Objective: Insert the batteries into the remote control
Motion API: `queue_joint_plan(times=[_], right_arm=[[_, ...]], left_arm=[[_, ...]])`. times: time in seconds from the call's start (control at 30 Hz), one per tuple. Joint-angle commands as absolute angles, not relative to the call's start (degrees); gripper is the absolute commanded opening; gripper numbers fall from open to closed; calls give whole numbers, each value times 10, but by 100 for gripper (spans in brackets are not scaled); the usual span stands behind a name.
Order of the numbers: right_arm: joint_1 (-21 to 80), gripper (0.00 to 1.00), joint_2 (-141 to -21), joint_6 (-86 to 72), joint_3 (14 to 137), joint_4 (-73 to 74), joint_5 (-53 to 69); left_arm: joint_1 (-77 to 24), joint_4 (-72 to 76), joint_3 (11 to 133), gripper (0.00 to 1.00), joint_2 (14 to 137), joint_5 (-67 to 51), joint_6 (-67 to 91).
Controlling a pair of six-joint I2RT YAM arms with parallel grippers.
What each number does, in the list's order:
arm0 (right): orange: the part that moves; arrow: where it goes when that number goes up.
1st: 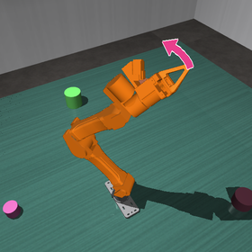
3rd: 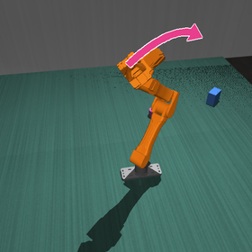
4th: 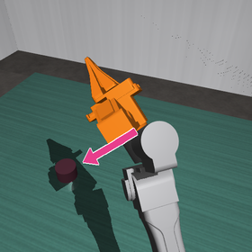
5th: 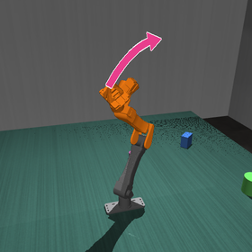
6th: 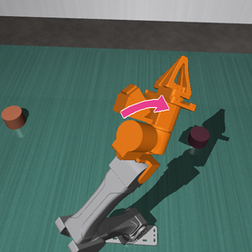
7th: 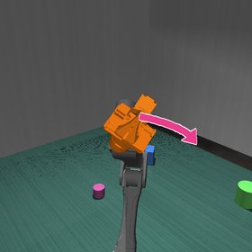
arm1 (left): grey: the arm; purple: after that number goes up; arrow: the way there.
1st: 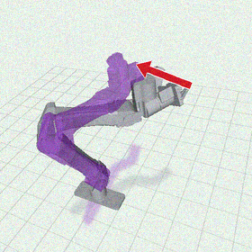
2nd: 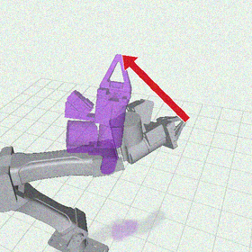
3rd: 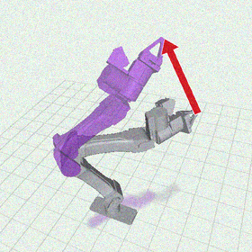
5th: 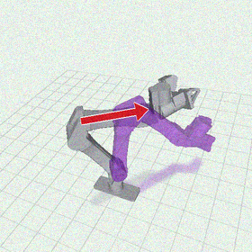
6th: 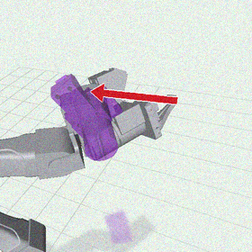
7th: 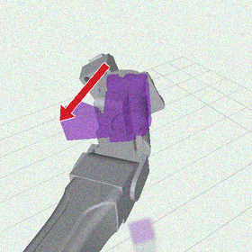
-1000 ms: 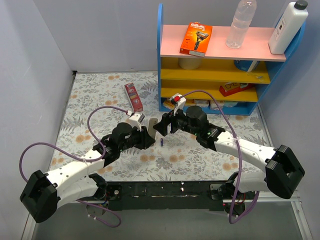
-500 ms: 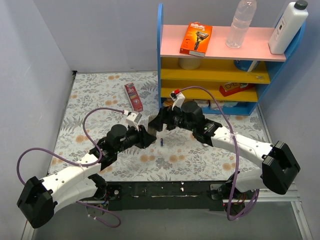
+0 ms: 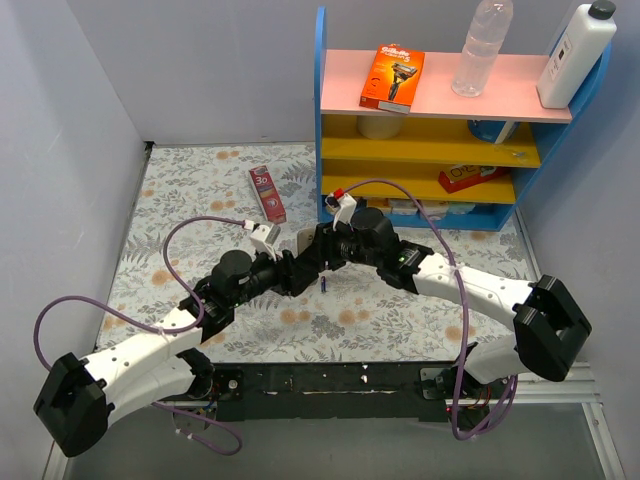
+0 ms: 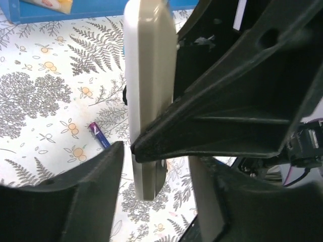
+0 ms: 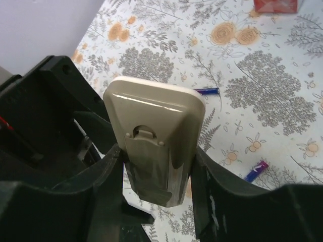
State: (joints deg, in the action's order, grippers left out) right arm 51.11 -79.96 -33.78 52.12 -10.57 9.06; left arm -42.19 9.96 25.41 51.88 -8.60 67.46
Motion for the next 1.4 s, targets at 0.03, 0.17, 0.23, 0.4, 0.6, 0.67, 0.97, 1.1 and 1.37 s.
queue_joint_plan(times=[0.03, 0.17, 0.23, 0.4, 0.6, 0.67, 0.97, 1.1, 1.37], right_arm=[[498, 2, -776, -184, 567, -23, 87], [489, 1, -791, -8, 619, 99, 128], [489, 1, -828, 135, 671, 226, 164], [490, 1, -888, 348, 713, 397, 235], [531, 1, -950, 432, 722, 476, 228], [554, 4, -978, 439, 725, 476, 214], [607, 42, -1058, 436, 732, 460, 132], [611, 60, -1047, 420, 722, 452, 122], [611, 77, -942, 274, 674, 449, 77]], left_arm=[[-424, 70, 257, 63, 483, -92, 664], [-422, 13, 259, 75, 434, -94, 646], [-418, -46, 265, 78, 385, -67, 647], [-415, -126, 270, 82, 310, 23, 677], [-415, -188, 282, 89, 223, 154, 710], [-415, -196, 285, 93, 210, 177, 708], [-415, -181, 297, 98, 254, 158, 684], [-415, -172, 300, 98, 272, 151, 673], [-415, -162, 299, 98, 291, 142, 657]])
